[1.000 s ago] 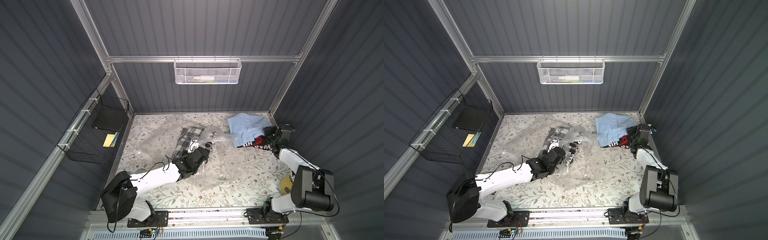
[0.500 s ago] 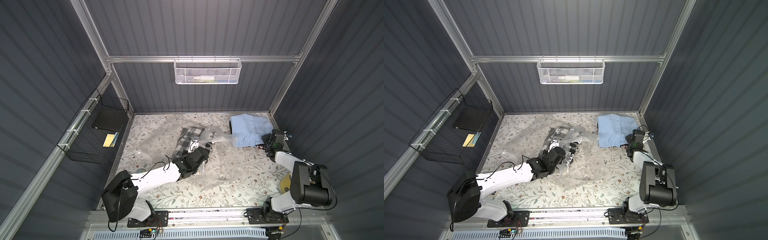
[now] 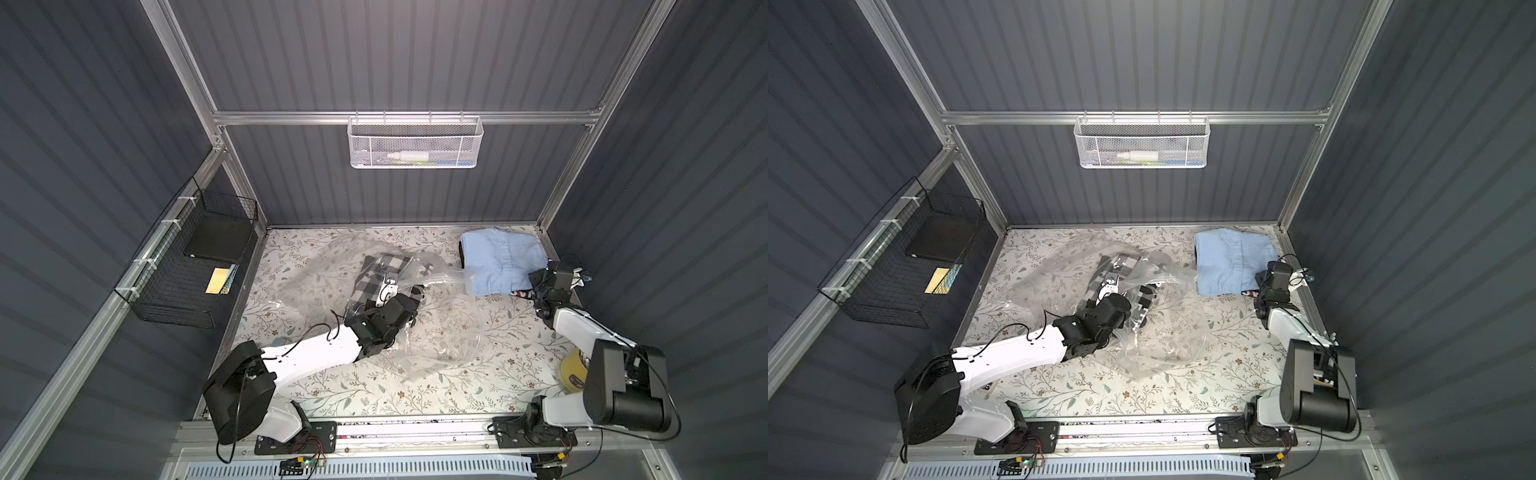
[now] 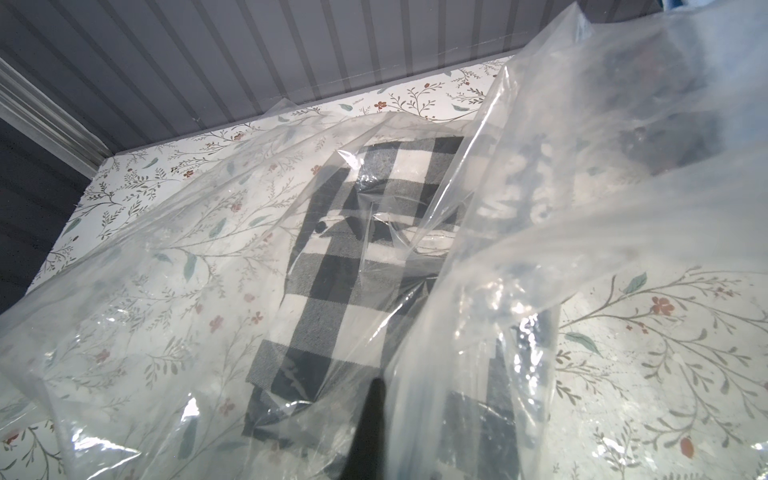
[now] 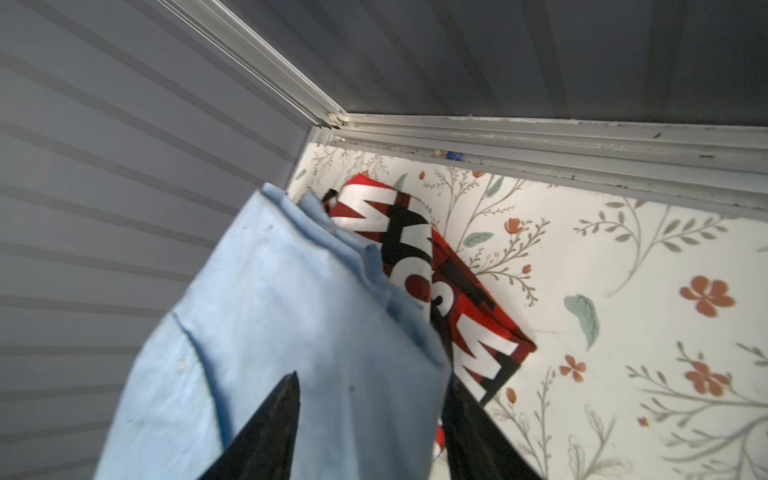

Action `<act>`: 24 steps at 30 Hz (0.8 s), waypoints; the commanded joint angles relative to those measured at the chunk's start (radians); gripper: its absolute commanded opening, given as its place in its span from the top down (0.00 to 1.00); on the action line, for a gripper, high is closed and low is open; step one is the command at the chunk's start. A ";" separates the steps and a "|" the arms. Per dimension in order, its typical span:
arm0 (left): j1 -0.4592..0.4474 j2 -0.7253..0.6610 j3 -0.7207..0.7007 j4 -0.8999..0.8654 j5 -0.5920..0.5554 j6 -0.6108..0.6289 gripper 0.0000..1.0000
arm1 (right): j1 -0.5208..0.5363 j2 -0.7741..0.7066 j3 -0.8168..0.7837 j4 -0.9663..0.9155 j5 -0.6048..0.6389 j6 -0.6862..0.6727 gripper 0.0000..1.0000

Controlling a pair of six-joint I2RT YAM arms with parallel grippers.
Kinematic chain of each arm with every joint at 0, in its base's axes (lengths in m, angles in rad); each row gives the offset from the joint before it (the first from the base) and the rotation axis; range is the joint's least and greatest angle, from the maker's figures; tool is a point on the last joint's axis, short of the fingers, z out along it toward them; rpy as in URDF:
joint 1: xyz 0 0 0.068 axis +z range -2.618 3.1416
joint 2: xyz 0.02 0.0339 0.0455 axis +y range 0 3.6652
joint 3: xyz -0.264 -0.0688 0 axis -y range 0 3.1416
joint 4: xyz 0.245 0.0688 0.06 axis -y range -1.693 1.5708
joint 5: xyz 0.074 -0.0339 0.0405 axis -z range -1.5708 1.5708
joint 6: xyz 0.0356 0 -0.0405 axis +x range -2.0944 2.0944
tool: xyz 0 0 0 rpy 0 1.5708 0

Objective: Take the shirt out of the vacuum bag
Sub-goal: Place the shirt at the center of the board.

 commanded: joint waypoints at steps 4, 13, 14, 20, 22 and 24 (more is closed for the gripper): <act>0.007 -0.002 0.009 -0.004 0.013 0.011 1.00 | 0.019 -0.182 -0.011 -0.088 -0.034 0.027 0.42; 0.006 -0.020 0.018 0.003 0.028 -0.011 1.00 | 0.110 0.003 0.162 -0.007 -0.216 -0.024 0.40; 0.007 -0.028 0.017 0.002 0.031 -0.015 1.00 | 0.121 0.044 0.196 0.000 -0.244 -0.032 0.40; 0.007 -0.072 0.026 -0.016 0.038 -0.028 1.00 | 0.142 0.292 0.306 0.053 -0.288 -0.049 0.40; 0.007 -0.086 0.023 -0.020 0.040 -0.030 1.00 | 0.141 0.362 0.323 0.059 -0.288 -0.068 0.40; 0.007 -0.094 0.017 -0.023 0.042 -0.030 1.00 | 0.142 0.425 0.344 0.038 -0.264 -0.077 0.40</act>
